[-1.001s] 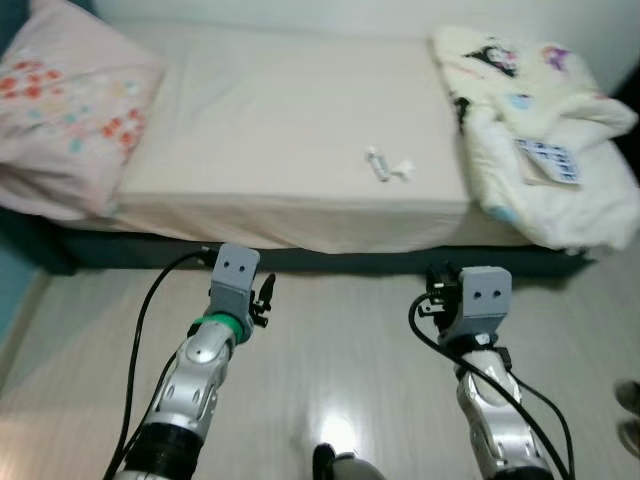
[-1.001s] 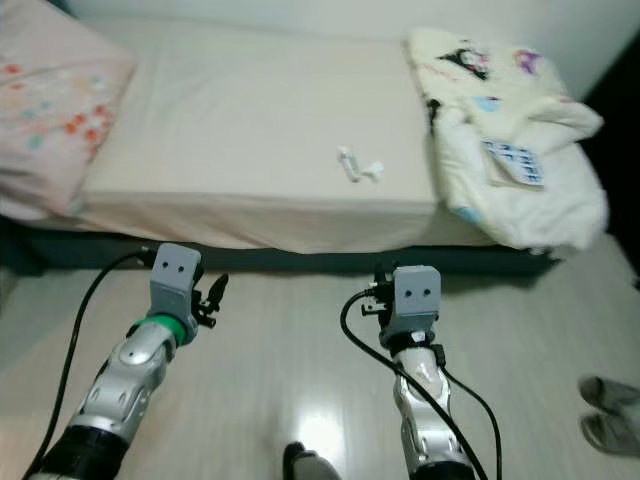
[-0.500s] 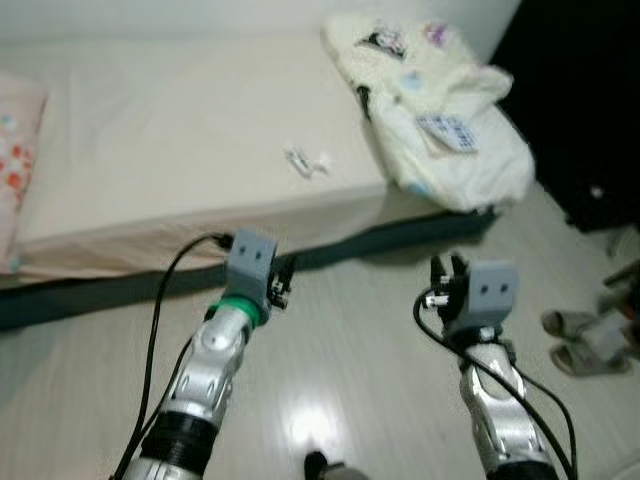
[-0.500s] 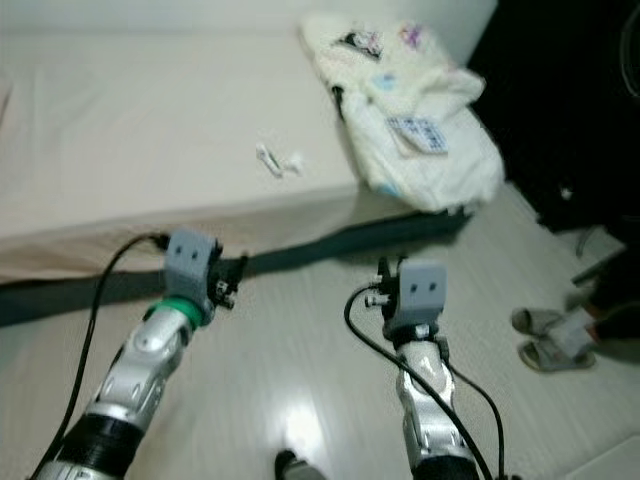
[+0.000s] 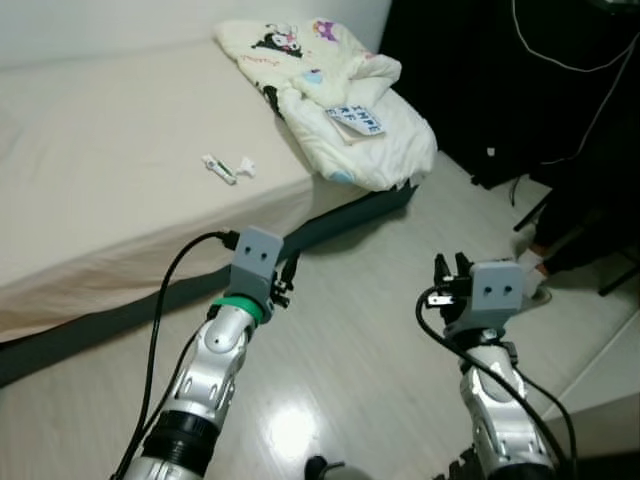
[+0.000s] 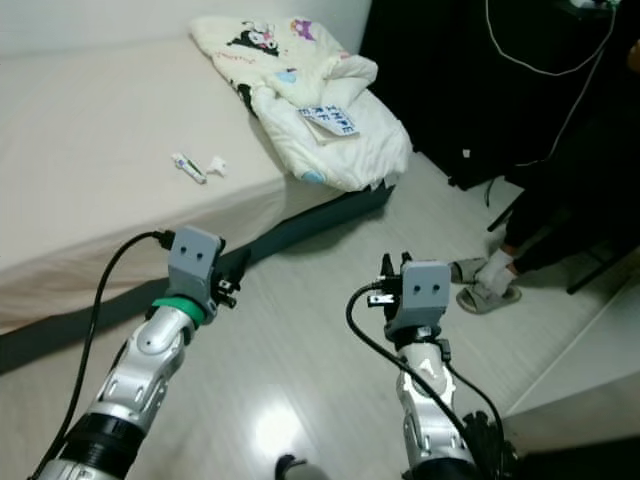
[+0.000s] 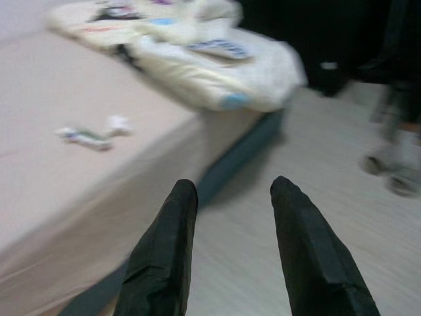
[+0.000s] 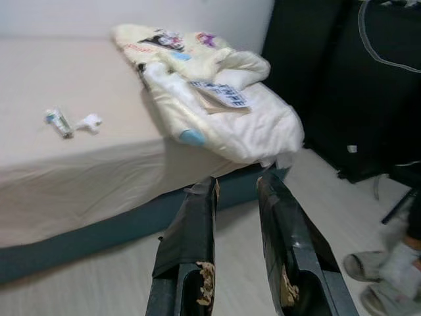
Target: Clean up the room
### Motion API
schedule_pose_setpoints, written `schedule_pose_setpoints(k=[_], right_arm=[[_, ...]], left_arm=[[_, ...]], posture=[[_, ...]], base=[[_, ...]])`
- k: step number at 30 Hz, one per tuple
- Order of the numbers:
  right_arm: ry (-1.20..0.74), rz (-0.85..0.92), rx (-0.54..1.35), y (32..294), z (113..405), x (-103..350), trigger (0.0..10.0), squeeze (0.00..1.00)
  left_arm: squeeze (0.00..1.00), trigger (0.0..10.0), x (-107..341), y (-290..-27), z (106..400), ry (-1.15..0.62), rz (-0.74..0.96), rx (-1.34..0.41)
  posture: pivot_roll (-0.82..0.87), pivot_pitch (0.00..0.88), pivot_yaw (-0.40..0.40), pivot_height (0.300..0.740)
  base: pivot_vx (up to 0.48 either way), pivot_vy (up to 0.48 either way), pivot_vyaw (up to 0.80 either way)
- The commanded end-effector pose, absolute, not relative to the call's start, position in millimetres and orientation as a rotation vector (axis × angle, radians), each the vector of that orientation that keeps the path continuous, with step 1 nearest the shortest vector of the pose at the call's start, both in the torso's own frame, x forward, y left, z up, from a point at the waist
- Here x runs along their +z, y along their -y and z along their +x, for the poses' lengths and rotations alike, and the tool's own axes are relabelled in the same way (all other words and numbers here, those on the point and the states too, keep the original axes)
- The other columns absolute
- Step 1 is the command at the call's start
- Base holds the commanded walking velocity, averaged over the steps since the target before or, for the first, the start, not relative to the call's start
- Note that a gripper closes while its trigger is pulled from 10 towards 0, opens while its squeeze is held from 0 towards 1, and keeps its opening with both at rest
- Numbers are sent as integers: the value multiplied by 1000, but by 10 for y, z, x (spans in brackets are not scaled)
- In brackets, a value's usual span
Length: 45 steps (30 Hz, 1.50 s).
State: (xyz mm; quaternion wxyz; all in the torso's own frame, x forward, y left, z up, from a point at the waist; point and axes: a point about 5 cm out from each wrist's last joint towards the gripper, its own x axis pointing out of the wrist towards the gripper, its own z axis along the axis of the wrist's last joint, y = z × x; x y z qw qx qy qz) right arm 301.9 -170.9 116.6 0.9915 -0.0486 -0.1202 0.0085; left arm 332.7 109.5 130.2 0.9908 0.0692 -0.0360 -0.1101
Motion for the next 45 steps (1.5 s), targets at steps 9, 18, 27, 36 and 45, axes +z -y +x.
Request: schedule_pose_setpoints(k=[9,18,27,36,45], right_arm=[[241,-111,12,1747,3013,1157,10000,0],[251,-108,13,1744,3012,1172,10000,0],[259,-120,21,1733,3016,1185,10000,0],[282,-208,18,1738,3026,1232,10000,0],[276,-203,10,1769,3045,1221,10000,0]], left_arm=[[0,10000,1300,-1010,3319,85,143,-246],[0,10000,1329,-1000,3324,97,140,-248],[0,10000,1336,-992,3330,102,141,-248],[0,10000,1262,-1184,3377,71,271,-80],[0,10000,1126,-1451,3398,-7,299,94]], posture=[[-70,142,-2,740],[-70,142,-2,740],[-70,142,-2,740],[-70,142,-2,740],[-63,138,-2,740]], base=[[444,0,0],[446,0,0],[446,0,0],[445,0,0],[452,0,0]])
